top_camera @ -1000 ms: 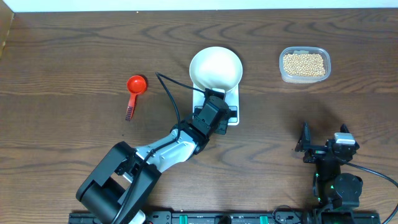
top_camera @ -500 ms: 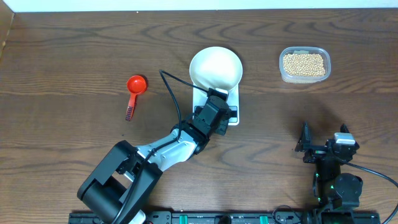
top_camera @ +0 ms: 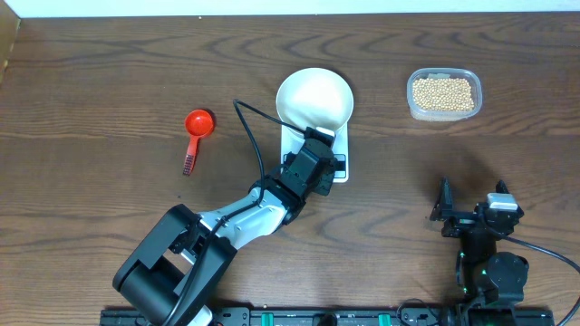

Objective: Scoop item into bowl and weigh 50g on scale

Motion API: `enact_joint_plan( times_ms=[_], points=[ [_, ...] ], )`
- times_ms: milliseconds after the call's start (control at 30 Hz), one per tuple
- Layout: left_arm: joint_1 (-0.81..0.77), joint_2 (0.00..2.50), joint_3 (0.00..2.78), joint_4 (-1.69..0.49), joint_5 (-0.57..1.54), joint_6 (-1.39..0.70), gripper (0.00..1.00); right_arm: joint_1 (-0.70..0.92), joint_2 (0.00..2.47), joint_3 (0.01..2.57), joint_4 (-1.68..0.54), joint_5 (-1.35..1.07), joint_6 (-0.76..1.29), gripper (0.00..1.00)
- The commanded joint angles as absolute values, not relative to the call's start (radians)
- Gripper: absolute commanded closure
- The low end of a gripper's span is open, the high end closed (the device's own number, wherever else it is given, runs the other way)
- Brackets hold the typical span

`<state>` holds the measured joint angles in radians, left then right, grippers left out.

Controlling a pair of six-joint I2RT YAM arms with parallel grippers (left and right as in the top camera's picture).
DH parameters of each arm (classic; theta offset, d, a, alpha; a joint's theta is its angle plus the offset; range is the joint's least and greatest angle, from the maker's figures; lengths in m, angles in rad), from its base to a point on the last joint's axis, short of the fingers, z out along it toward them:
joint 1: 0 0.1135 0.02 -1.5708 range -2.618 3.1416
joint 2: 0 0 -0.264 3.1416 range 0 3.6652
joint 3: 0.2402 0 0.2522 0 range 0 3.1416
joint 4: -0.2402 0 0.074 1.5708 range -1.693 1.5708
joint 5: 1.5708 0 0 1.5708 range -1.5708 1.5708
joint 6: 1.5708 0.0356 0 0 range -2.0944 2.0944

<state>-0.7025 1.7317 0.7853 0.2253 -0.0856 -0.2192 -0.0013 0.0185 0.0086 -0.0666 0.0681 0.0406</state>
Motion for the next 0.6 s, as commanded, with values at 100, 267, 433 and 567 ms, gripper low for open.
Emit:
enact_joint_plan(
  times_ms=[100,267,433,567],
  points=[
    [-0.705,1.745,0.798,0.227,-0.106,-0.179,0.93,0.006,0.017,0.006,-0.067,0.076,0.036,0.01],
    [-0.704,1.745,0.798,0.227,-0.105,-0.176,0.93,0.006,0.017,0.006,-0.067,0.076,0.036,0.01],
    [-0.704,1.747,0.798,0.227,-0.105,-0.176,0.93,0.006,0.017,0.006,-0.067,0.076,0.036,0.01],
    [-0.705,1.767,0.798,0.227,-0.105,-0.175,0.93,0.006,0.017,0.006,-0.067,0.076,0.036,0.01]
  ],
)
